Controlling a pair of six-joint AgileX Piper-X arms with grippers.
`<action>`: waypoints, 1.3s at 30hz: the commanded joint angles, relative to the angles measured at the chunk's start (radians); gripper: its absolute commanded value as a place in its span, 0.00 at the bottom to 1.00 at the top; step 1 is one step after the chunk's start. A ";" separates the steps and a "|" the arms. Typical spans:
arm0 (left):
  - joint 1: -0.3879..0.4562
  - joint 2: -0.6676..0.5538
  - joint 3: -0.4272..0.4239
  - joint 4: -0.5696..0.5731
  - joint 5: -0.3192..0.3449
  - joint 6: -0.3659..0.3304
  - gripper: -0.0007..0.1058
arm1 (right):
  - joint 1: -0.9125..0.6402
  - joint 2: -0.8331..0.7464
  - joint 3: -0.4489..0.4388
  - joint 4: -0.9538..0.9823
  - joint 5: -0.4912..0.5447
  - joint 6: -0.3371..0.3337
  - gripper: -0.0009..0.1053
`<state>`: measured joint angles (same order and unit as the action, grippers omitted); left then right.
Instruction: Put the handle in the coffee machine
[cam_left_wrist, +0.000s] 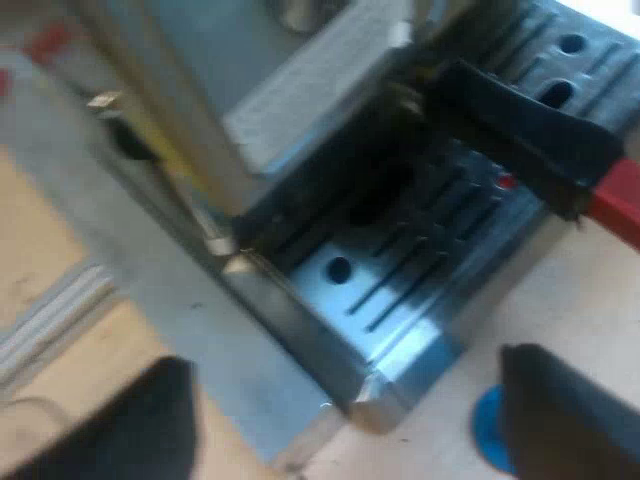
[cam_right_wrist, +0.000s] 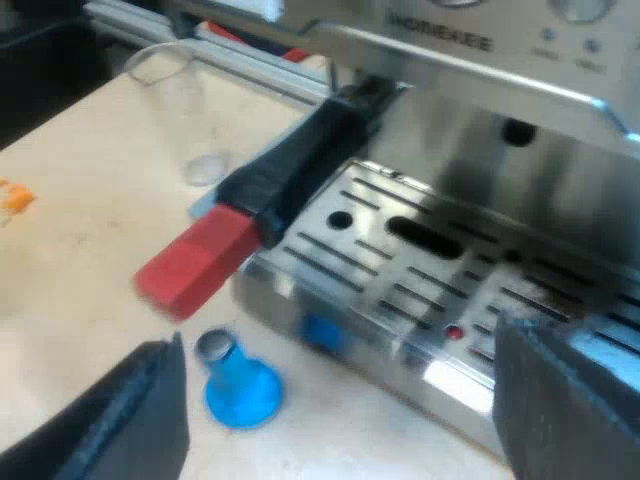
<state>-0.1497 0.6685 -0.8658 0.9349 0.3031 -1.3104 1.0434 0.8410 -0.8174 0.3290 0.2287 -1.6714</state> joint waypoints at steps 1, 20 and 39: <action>0.002 -0.031 -0.027 -0.014 -0.016 -0.019 0.76 | -0.004 -0.004 -0.049 0.024 -0.030 -0.087 0.63; 0.085 -0.111 -0.199 -0.043 0.007 -0.201 0.82 | -0.674 0.008 -0.305 0.452 -0.277 0.026 0.63; 0.232 -0.463 -0.191 0.097 0.050 -0.219 0.82 | -0.897 -0.468 -0.133 0.592 -0.254 -0.125 0.63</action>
<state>0.0809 0.2260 -1.0584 1.0109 0.3482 -1.5118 0.1494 0.3996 -0.9519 0.9241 -0.0318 -1.7833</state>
